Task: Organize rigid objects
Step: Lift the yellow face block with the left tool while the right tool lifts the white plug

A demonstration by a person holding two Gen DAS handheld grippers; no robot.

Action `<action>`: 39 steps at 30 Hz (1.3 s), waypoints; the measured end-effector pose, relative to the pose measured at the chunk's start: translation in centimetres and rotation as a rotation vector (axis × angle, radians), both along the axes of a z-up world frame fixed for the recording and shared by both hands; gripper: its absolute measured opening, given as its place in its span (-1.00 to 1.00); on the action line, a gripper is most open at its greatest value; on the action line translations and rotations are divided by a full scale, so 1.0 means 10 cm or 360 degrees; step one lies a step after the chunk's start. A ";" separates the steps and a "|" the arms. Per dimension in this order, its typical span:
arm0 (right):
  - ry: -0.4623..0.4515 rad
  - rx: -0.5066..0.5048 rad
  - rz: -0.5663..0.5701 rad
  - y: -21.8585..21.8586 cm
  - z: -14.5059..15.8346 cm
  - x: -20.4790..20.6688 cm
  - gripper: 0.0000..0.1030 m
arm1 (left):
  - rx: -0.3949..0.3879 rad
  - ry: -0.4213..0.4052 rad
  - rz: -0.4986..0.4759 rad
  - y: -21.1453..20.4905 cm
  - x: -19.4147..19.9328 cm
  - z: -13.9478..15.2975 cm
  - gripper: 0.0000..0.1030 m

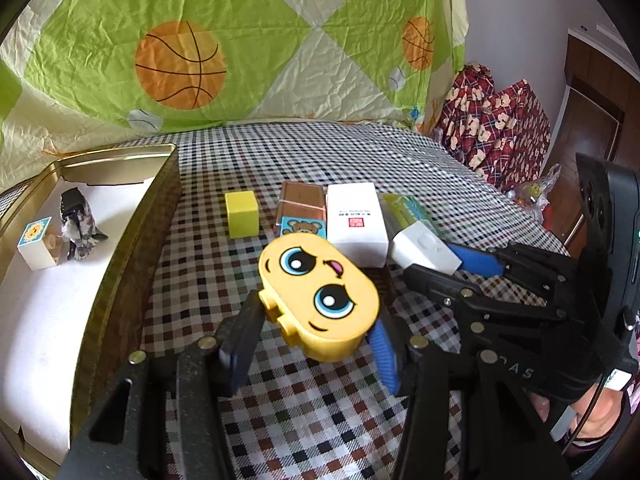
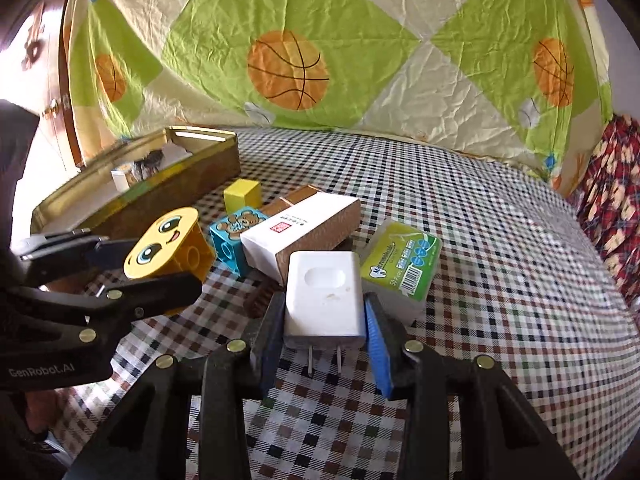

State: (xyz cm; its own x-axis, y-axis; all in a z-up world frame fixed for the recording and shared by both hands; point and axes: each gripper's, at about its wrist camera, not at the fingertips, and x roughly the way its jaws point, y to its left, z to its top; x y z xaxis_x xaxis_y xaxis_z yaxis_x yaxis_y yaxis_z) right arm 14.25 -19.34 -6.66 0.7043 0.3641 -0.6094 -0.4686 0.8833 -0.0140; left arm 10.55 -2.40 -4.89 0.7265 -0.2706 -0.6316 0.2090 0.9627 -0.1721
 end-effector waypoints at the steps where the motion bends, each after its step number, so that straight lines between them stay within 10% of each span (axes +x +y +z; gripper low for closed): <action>1: 0.0014 0.0041 -0.0003 -0.04 0.00 0.02 -0.22 | -0.0005 -0.0010 0.0011 0.01 -0.01 0.01 -0.03; 39: -0.0264 0.0208 -0.0027 -0.16 0.08 -0.21 -0.22 | -0.0053 -0.0409 0.0190 0.14 -0.43 0.21 -0.03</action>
